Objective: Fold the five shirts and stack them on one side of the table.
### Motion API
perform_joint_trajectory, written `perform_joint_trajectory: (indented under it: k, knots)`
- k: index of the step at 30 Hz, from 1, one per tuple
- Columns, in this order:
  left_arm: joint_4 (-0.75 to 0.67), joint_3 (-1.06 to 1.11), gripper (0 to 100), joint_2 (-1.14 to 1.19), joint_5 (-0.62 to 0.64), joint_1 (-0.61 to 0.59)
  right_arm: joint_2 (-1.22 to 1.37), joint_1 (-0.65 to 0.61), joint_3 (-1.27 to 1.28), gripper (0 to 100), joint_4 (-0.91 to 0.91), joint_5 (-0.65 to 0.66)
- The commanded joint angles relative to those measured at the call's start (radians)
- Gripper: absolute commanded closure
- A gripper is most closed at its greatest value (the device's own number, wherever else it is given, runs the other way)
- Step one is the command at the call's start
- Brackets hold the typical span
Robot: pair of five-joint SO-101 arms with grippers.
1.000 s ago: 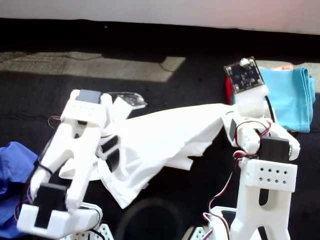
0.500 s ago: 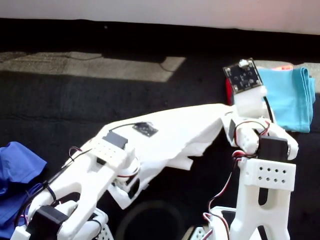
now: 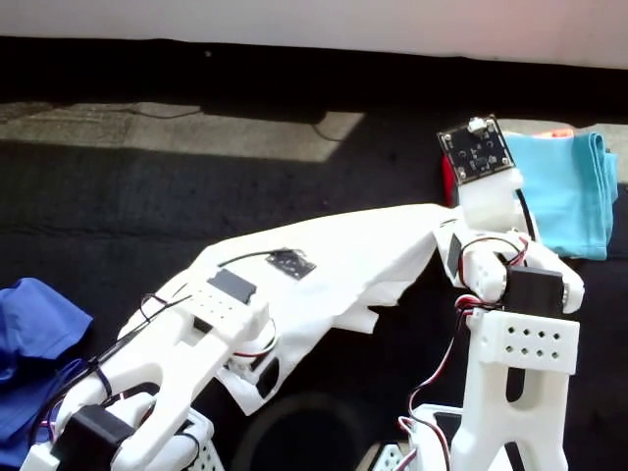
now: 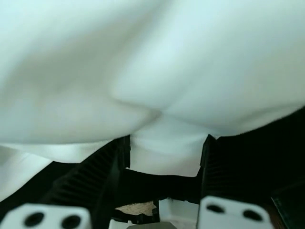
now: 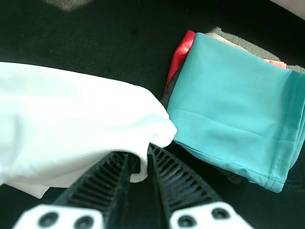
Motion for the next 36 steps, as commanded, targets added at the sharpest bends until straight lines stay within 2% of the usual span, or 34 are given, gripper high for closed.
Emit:
perform_joint_trajectory:
  k: [1, 8, 11, 14, 18, 28, 30, 36]
  knots:
    - [0.117, -0.127, 75, -0.022, 0.006, 0.024, 0.002, 0.007, -0.004, 99.2, -0.012, -0.009]
    - [0.143, -0.073, 75, -0.013, 0.002, 0.122, 0.002, 0.007, -0.004, 99.2, -0.016, -0.009]
    - [0.064, -0.021, 75, -0.013, 0.006, 0.145, 0.002, 0.007, -0.004, 99.2, -0.016, -0.009]
    - [-0.031, 0.041, 75, -0.012, 0.005, 0.142, -0.001, 0.007, -0.004, 99.2, -0.016, -0.009]
    - [-0.107, 0.064, 75, -0.012, 0.003, 0.071, -0.007, 0.007, -0.004, 99.2, -0.012, -0.009]
    - [-0.109, 0.085, 75, -0.012, -0.071, 0.044, -0.007, 0.007, -0.004, 99.2, -0.010, -0.009]
    - [-0.106, 0.087, 79, -0.012, -0.089, 0.044, -0.007, 0.007, -0.004, 99.2, -0.010, -0.009]
    - [-0.104, 0.088, 98, -0.012, -0.127, 0.045, -0.007, 0.007, -0.004, 99.2, -0.010, -0.011]
